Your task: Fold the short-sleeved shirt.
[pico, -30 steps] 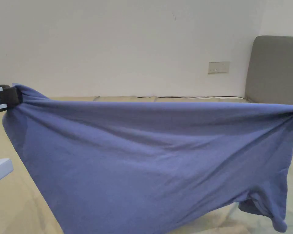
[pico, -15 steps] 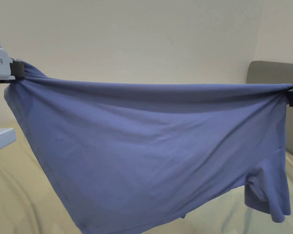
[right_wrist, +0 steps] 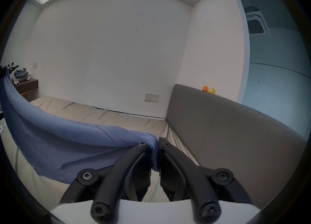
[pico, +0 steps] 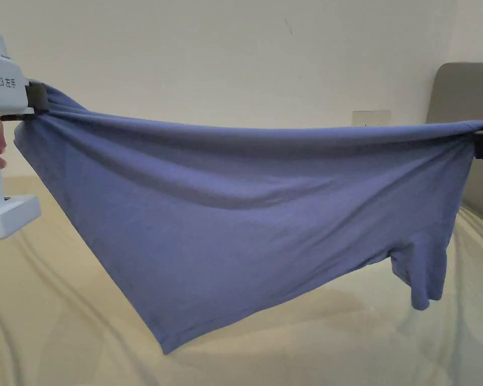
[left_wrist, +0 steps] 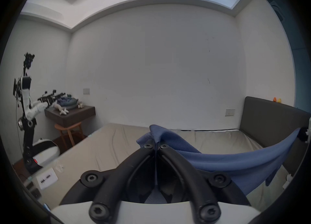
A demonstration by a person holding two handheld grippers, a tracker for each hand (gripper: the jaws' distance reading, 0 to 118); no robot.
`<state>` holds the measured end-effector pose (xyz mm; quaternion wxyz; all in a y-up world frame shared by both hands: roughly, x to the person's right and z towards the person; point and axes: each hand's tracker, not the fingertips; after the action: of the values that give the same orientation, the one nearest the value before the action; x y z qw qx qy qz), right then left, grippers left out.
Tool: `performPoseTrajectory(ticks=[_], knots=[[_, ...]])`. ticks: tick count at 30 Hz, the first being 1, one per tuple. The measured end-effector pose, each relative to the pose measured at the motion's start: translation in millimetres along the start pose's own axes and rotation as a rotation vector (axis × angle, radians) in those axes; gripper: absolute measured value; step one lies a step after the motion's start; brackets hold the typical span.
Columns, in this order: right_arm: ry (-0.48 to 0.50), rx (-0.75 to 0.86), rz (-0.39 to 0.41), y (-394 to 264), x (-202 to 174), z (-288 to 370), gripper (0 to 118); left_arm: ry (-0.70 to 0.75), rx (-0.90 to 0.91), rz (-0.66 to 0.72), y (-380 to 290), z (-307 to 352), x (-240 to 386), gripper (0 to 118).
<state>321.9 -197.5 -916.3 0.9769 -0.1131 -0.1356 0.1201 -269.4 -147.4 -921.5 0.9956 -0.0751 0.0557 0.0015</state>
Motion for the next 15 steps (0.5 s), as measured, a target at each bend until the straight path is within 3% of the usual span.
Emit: performPoseTrajectory(ticks=[10, 15], knots=[[0.019, -0.158, 0.109, -129, -38, -7, 8, -0.061, -0.199, -0.001, -146, -26, -2, 0], [0.072, -0.214, 0.084, -188, -37, 42, 8, -0.087, -0.274, 0.000, -205, 18, -17, 0]])
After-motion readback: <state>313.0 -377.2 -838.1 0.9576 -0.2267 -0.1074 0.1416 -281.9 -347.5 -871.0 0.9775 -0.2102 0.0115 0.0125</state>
